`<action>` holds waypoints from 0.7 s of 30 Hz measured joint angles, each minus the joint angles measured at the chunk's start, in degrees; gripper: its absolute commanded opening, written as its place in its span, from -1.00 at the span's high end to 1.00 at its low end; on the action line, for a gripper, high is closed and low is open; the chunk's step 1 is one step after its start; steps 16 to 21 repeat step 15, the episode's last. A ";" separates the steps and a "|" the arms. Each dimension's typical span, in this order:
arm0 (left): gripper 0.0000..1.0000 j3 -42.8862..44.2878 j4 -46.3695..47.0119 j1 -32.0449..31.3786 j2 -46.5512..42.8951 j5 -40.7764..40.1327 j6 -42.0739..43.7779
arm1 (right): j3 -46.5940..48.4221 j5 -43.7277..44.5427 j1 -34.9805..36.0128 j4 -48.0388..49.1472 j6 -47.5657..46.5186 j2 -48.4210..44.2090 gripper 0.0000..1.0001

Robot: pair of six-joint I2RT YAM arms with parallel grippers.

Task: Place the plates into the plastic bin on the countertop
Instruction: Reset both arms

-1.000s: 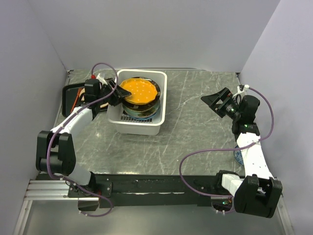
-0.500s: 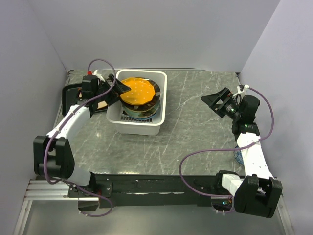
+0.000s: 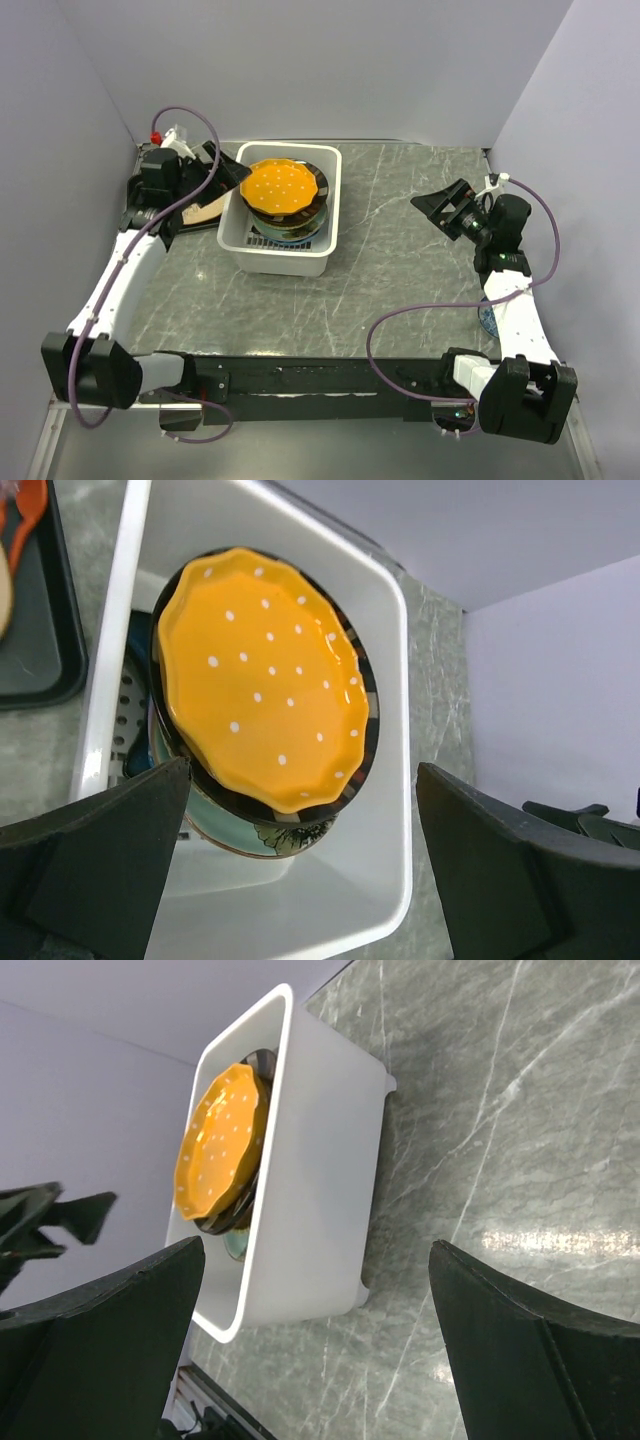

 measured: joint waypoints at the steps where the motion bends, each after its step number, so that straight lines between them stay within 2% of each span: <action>1: -0.99 0.00 -0.09 0.00 -0.85 -0.52 0.52 | 0.00 0.15 0.00 -0.02 -0.17 0.22 -1.00; 6: -0.99 0.00 -1.62 -0.68 -6.03 -6.93 4.59 | 0.07 2.91 0.02 -1.77 -2.12 1.31 -1.00; 13: -0.99 -0.87 -3.28 -2.12 -12.55 -16.41 9.16 | 2.71 12.39 1.60 -8.04 -6.78 1.51 -1.00; 15: -0.99 -2.10 -2.49 -2.12 -13.60 -17.16 9.73 | 3.45 15.06 2.75 -9.22 -7.78 1.62 -1.00; 21: -0.99 -2.10 -2.49 -2.12 -13.60 -17.16 9.73 | 3.45 15.06 2.75 -9.22 -7.78 1.62 -1.00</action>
